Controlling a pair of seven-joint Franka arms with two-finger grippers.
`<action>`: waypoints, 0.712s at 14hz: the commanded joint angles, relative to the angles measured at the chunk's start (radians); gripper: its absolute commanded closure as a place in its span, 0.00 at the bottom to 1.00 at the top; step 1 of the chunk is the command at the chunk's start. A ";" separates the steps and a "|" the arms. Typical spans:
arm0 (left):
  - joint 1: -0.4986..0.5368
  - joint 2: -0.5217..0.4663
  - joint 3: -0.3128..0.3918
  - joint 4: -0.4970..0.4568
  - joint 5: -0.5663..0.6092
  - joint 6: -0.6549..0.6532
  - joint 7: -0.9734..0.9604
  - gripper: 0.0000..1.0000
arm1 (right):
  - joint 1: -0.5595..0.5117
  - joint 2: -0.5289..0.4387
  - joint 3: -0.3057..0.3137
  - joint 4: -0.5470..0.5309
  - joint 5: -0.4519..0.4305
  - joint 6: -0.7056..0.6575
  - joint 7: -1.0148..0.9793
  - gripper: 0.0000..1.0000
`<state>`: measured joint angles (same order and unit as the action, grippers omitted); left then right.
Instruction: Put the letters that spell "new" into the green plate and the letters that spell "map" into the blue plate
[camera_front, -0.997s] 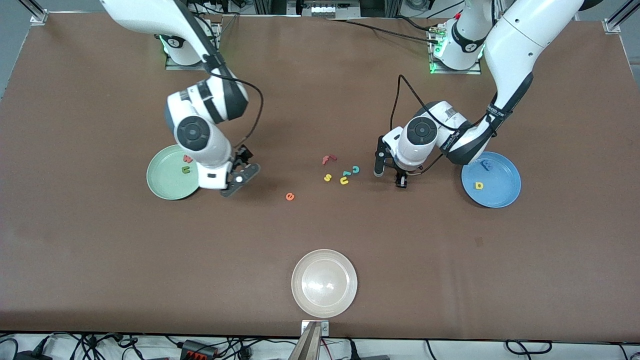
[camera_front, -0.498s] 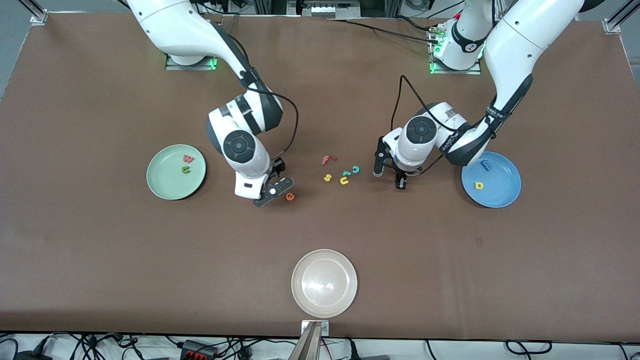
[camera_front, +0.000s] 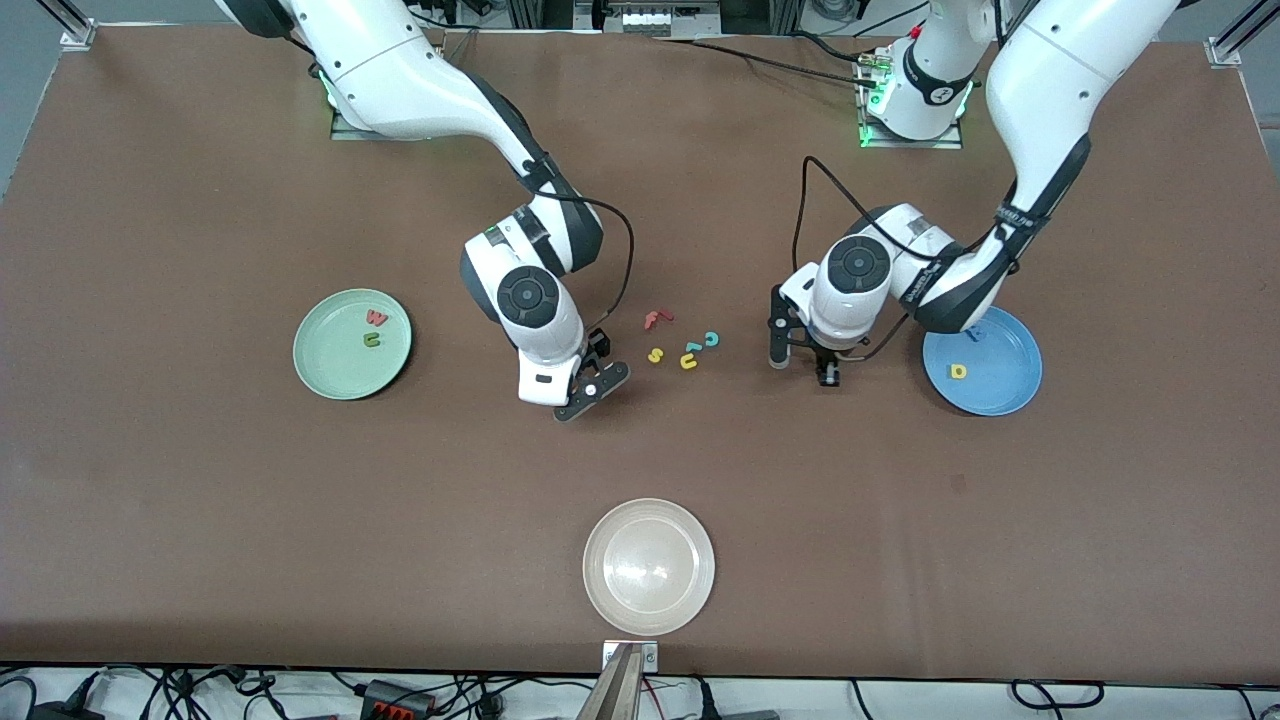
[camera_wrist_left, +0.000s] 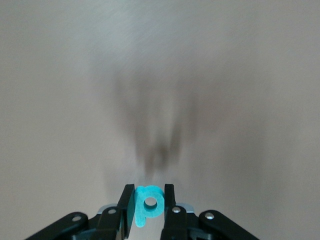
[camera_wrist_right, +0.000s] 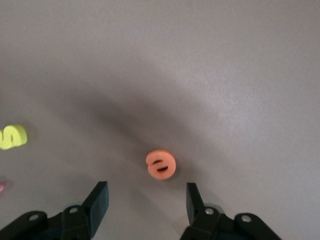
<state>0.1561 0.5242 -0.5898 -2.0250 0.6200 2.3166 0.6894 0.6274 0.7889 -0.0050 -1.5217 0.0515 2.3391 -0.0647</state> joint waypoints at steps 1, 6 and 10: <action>0.064 -0.121 -0.012 -0.005 -0.018 -0.127 -0.155 0.91 | 0.002 0.032 -0.004 0.031 0.010 0.038 -0.001 0.29; 0.281 -0.122 -0.010 0.000 -0.115 -0.224 -0.408 0.91 | 0.008 0.056 -0.006 0.032 0.004 0.089 -0.001 0.33; 0.349 -0.096 -0.010 -0.030 -0.120 -0.243 -0.680 0.91 | 0.009 0.062 -0.006 0.031 -0.002 0.105 -0.003 0.40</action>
<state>0.4926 0.4255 -0.5829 -2.0345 0.5186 2.0888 0.1373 0.6306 0.8331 -0.0077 -1.5179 0.0511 2.4390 -0.0648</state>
